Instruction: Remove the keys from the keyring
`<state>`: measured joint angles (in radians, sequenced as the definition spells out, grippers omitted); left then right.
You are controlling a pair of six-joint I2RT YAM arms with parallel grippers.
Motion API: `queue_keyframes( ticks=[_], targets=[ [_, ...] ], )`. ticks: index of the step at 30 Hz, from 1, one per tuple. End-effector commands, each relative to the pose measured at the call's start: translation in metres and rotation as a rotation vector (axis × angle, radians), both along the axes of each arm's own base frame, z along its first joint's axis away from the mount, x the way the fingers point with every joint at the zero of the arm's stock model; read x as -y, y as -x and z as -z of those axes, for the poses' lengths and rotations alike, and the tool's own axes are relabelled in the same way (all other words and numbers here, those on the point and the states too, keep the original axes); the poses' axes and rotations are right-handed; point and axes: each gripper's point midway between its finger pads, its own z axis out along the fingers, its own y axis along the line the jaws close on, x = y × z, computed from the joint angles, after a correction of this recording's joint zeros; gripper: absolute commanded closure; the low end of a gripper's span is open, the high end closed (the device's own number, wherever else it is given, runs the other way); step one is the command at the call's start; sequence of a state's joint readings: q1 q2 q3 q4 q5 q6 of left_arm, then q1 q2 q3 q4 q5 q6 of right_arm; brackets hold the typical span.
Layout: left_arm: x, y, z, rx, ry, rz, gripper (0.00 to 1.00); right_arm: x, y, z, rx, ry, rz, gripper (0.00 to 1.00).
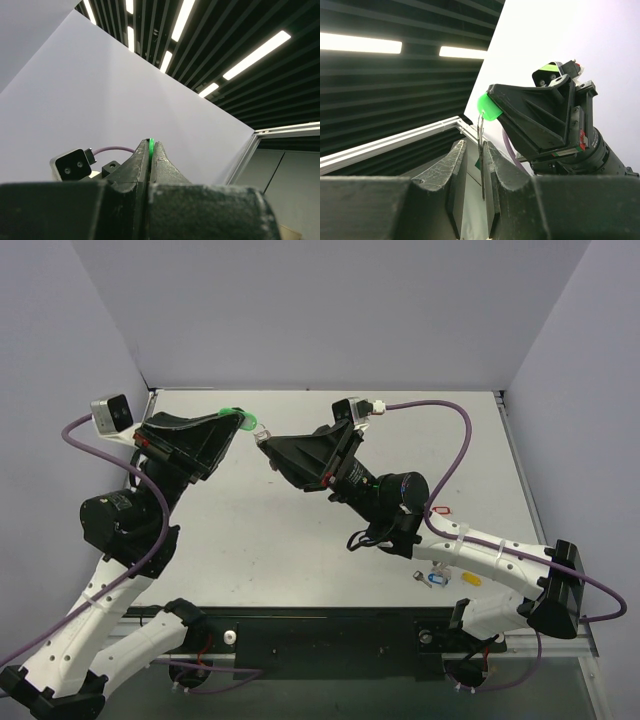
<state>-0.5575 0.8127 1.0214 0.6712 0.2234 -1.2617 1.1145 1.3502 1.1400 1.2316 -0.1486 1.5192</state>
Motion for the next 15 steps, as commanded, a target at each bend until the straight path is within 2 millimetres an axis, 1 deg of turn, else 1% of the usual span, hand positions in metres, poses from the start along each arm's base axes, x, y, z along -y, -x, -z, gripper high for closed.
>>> queue_keyframes(
  ticks=[1,15],
  targets=[
    [-0.006,0.009,-0.007,0.038,0.008,-0.022,1.00,0.042,0.024,-0.038,0.095,-0.163,0.006,0.85],
    [-0.006,0.011,-0.005,0.045,-0.011,-0.030,1.00,0.031,0.021,-0.027,0.100,-0.079,0.029,0.91]
  ],
)
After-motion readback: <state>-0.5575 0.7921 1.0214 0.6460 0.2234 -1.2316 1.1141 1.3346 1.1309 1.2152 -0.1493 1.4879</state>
